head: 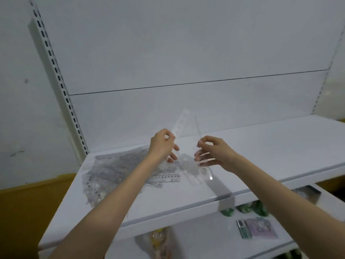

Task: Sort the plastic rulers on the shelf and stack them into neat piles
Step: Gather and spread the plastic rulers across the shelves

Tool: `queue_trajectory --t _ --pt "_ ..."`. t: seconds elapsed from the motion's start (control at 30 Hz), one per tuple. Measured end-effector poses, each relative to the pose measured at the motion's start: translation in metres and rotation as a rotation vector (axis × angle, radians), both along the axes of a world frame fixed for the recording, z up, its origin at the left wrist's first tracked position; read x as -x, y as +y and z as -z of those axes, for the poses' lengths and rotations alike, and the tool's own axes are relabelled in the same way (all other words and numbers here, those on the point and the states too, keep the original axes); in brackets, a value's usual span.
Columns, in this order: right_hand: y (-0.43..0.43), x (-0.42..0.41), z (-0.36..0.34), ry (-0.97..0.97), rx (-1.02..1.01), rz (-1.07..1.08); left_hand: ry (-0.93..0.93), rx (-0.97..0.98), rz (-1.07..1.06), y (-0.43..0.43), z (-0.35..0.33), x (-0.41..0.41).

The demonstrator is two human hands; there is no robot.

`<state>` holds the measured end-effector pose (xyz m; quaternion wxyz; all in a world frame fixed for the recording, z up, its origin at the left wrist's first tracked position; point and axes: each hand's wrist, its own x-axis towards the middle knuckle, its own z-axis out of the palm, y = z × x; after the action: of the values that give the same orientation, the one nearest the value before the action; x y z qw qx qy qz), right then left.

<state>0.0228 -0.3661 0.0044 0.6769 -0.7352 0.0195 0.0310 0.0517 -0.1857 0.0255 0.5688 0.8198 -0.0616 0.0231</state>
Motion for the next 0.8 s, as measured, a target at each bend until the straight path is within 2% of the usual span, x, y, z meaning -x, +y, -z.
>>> queue_trajectory --t 0.4,0.8 --pt "-0.130 0.053 0.013 -0.006 -0.014 0.538 0.087 0.236 0.188 -0.153 0.011 0.002" --pt "-0.300 0.077 0.025 0.038 0.267 0.512 0.153 0.217 0.164 -0.314 0.026 0.016"
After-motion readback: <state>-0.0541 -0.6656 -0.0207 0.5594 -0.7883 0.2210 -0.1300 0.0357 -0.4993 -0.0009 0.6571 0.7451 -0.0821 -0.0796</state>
